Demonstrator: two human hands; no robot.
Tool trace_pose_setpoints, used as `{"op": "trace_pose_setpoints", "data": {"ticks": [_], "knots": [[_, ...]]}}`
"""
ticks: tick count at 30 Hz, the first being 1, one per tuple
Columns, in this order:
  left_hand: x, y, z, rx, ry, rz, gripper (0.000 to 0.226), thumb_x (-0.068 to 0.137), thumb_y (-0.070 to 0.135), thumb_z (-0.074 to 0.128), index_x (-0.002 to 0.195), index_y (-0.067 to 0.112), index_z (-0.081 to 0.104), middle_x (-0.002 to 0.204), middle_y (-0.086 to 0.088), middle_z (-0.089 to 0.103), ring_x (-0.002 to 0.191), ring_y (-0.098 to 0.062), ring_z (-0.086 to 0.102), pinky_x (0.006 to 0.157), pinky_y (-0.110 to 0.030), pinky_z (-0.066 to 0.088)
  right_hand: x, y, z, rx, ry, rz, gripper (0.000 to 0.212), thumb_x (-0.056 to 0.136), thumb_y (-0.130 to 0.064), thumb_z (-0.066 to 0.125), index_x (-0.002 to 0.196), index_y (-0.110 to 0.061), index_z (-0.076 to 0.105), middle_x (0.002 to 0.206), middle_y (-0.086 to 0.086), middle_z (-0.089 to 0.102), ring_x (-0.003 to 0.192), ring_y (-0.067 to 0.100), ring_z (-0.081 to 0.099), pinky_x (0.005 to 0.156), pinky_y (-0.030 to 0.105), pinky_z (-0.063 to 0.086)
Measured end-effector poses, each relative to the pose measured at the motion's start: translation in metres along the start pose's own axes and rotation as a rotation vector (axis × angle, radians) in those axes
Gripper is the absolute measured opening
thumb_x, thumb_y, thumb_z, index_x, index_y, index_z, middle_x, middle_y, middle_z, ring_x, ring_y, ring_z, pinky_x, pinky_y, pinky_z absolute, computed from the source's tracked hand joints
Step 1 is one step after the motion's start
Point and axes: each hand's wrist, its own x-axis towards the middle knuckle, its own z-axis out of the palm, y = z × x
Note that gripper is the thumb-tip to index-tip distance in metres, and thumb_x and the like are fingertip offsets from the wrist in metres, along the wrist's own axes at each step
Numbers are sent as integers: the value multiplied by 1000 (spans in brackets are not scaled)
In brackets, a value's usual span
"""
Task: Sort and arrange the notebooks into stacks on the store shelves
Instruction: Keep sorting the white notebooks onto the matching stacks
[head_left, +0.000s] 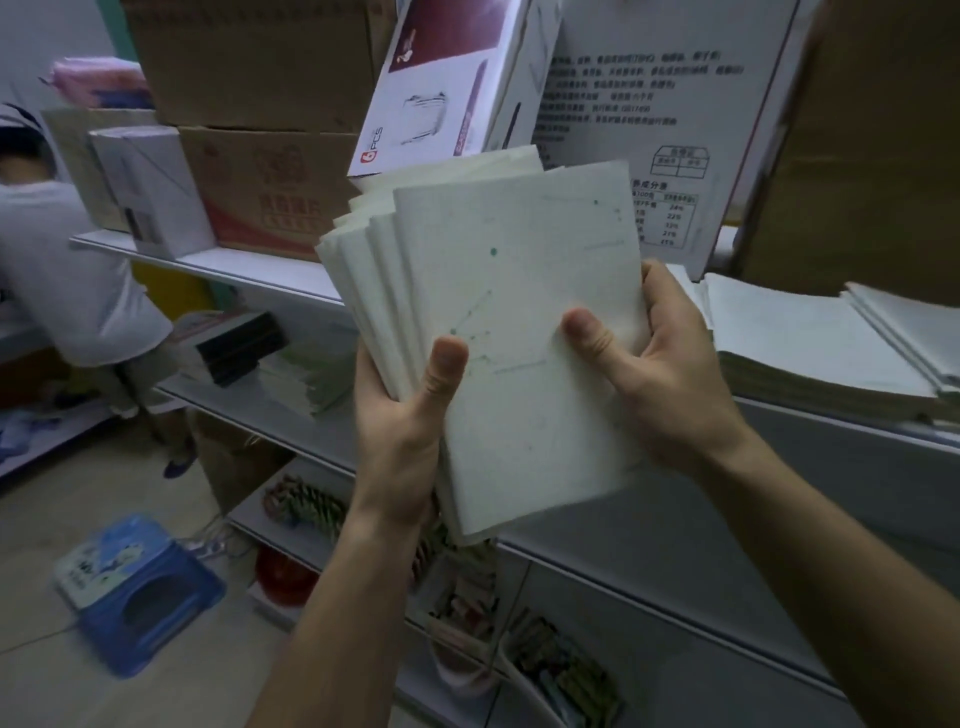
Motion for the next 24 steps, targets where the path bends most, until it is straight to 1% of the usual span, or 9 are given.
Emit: {"op": "trace_pose_setpoints", "data": {"ticks": [2, 4, 8, 12, 15, 17, 20, 22, 24], "knots": [[-4, -2, 6, -25, -10, -5, 125, 50, 73, 87, 149, 12, 42, 137, -12, 65, 121, -32, 67, 97, -57, 56, -4, -6, -8, -1, 6, -2, 45, 90, -33, 70, 124, -12, 49, 123, -2, 64, 111, 17, 67, 84, 40, 61], [-5, -5, 13, -40, -27, -9, 121, 54, 73, 86, 149, 14, 42, 137, -11, 65, 122, -32, 67, 99, -60, 54, -8, -11, -15, -20, 21, 8, 47, 90, -34, 69, 125, -11, 47, 124, -2, 63, 111, 16, 67, 84, 38, 61], [-7, -7, 35, -108, -70, 7, 114, 59, 70, 85, 148, 12, 43, 137, -13, 65, 123, -36, 65, 102, -65, 51, -15, -20, -34, -74, 103, 22, 49, 88, -33, 71, 122, -16, 40, 122, -2, 60, 106, 11, 67, 80, 33, 62], [2, -5, 59, -167, -189, 8, 106, 72, 65, 80, 152, 9, 39, 143, -17, 60, 130, -40, 60, 105, -68, 46, -15, -32, -54, -66, 188, 30, 51, 85, -33, 72, 119, -17, 38, 120, 5, 60, 104, 18, 68, 76, 31, 61], [6, -7, 76, -188, -216, -18, 100, 75, 65, 78, 151, 13, 40, 142, -16, 61, 128, -39, 61, 104, -67, 47, -16, -39, -72, -53, 242, 26, 39, 89, -26, 72, 116, -15, 45, 117, 5, 65, 103, 16, 70, 77, 31, 61], [7, -13, 87, -175, -187, -29, 91, 80, 61, 78, 149, 12, 43, 139, -18, 63, 125, -41, 63, 101, -68, 49, -15, -41, -83, -56, 274, 11, 29, 93, -24, 68, 115, -18, 50, 118, 0, 67, 105, 15, 70, 83, 36, 61], [9, -22, 99, -167, -132, -31, 71, 90, 51, 66, 146, 11, 47, 135, -18, 65, 120, -39, 66, 100, -66, 51, -8, -40, -106, -109, 323, 27, 18, 97, -25, 65, 113, -24, 56, 117, -3, 69, 105, 15, 70, 89, 43, 59], [8, -25, 105, -157, -76, 0, 57, 95, 43, 61, 143, 13, 50, 135, -15, 66, 121, -35, 66, 102, -63, 51, 0, -37, -130, -135, 358, 58, 11, 98, -23, 61, 108, -24, 60, 113, -1, 72, 103, 17, 71, 89, 44, 59], [5, -28, 108, -107, -35, 71, 52, 97, 38, 60, 143, 15, 49, 137, -15, 64, 122, -34, 65, 102, -64, 51, 11, -35, -162, -175, 444, 146, 5, 99, -20, 57, 100, -21, 62, 107, 1, 73, 99, 22, 71, 87, 46, 59]]}}
